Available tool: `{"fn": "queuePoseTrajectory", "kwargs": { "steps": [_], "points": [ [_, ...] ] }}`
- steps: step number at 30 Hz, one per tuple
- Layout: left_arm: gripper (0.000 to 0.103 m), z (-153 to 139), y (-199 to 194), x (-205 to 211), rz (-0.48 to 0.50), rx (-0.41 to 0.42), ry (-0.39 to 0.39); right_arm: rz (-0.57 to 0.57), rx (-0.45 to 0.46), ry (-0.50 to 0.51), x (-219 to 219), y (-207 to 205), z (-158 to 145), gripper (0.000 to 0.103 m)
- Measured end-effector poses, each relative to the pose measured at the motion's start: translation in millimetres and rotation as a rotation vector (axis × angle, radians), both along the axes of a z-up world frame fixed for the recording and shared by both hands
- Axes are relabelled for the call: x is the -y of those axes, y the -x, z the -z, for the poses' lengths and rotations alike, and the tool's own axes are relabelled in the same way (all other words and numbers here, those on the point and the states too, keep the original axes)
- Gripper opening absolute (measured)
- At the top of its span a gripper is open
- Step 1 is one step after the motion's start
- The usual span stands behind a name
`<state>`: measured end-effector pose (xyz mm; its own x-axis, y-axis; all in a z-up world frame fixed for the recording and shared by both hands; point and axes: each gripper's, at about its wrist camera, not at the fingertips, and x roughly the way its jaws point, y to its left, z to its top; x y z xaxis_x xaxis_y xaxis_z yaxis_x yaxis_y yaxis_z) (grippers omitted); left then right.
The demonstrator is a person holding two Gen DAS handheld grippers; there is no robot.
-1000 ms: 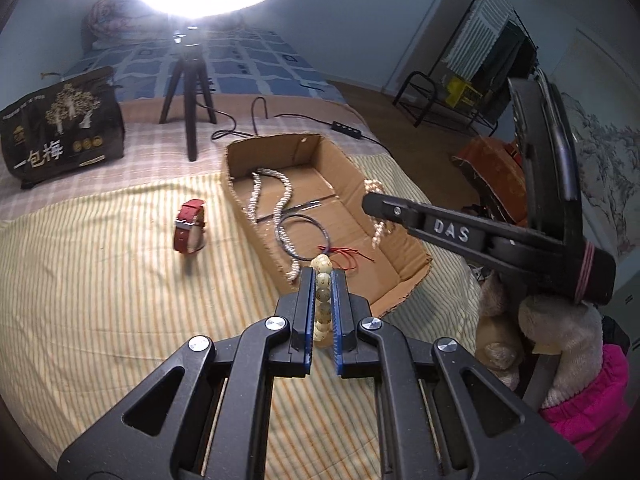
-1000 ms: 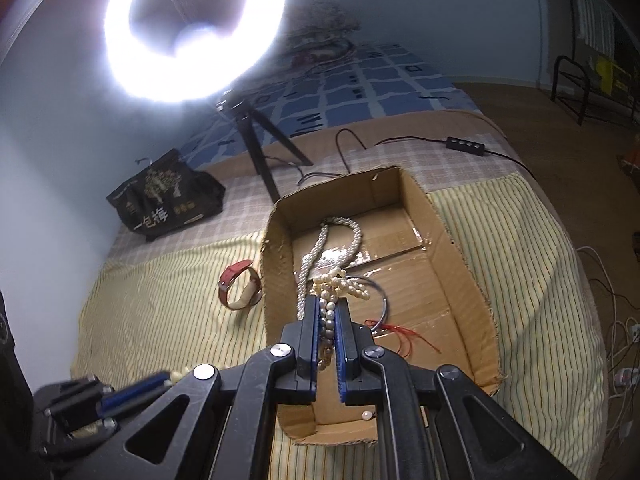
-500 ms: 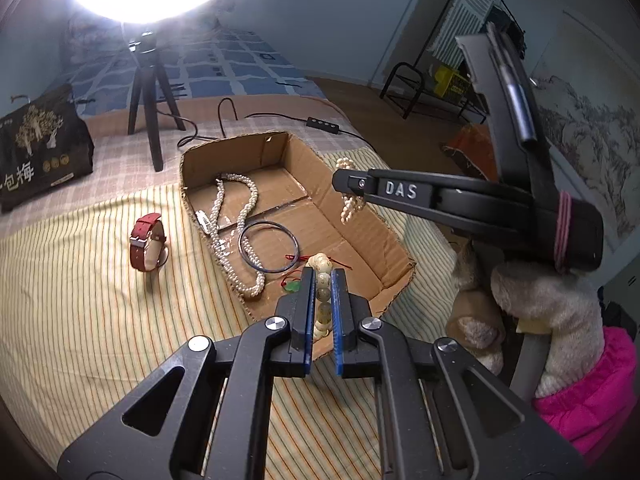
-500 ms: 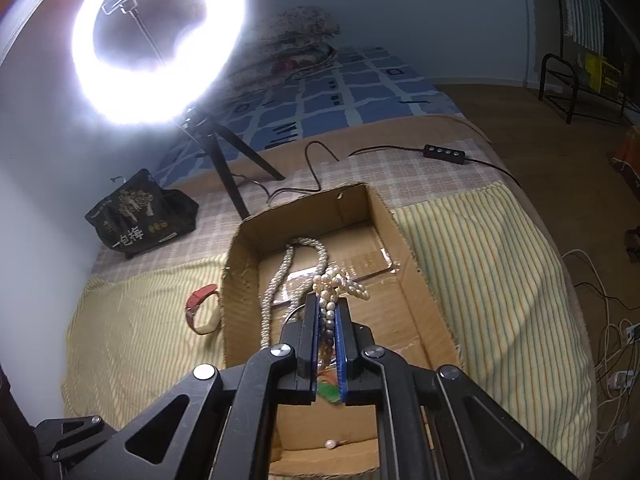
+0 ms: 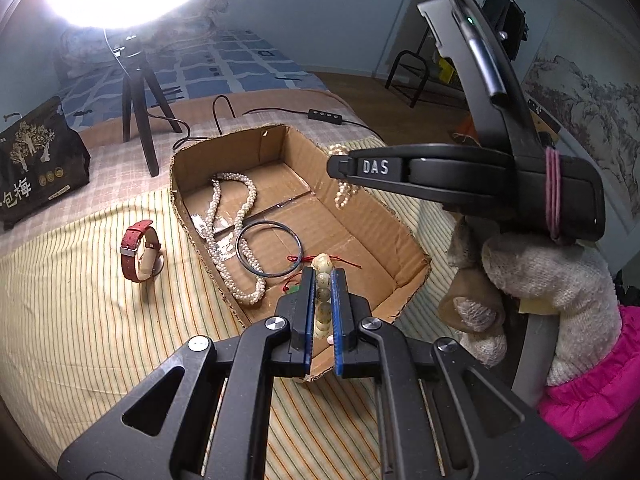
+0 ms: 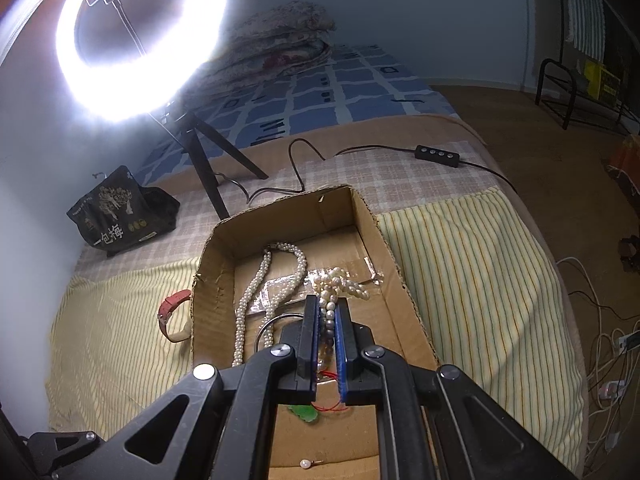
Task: Organize jewelry
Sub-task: 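Carry the bracelet with the left tool while the right carries the pearl strand to the box, then open the left tool over the box while the right tool releases the pearl strand inside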
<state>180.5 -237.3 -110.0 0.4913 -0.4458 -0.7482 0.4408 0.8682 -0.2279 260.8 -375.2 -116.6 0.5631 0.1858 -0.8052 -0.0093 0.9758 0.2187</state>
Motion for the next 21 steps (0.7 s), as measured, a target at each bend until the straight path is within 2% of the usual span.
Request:
{"fn": "queuePoseTrajectory", "kwargs": {
  "steps": [10,13,15,17,18,19,20,21],
  "points": [
    [0.005,0.9,-1.3,4.0,0.009,0.002,-0.011,-0.006,0.003,0.01,-3.2,-4.4,2.6,0.005],
    [0.005,0.2,-1.7,3.5,-0.001,0.011,-0.018,-0.004,0.01,0.024,-4.1,-4.7,2.9,0.009],
    [0.005,-0.5,-1.9,2.3,-0.004,0.014,-0.015,-0.004,0.017,0.035,-5.1,-4.1,1.8,0.034],
    [0.006,-0.4,-2.2,2.1,-0.003,0.014,-0.023,0.003,0.031,0.057,-6.0,-2.7,-0.5,0.042],
    [0.012,0.3,-2.4,2.1,-0.004,0.012,-0.028,0.006,0.033,0.065,-5.5,-3.0,-1.0,0.054],
    [0.028,0.5,-2.4,1.7,-0.004,0.012,-0.029,0.013,0.036,0.072,-5.1,-3.1,-1.8,0.062],
    [0.038,0.3,-1.4,1.1,-0.005,0.016,-0.028,0.022,0.044,0.08,-4.4,-2.7,-2.6,0.077],
    [0.054,-0.6,-0.4,0.7,-0.008,0.025,-0.027,0.033,0.056,0.089,-3.1,-1.8,-3.9,0.086]
  ]
}}
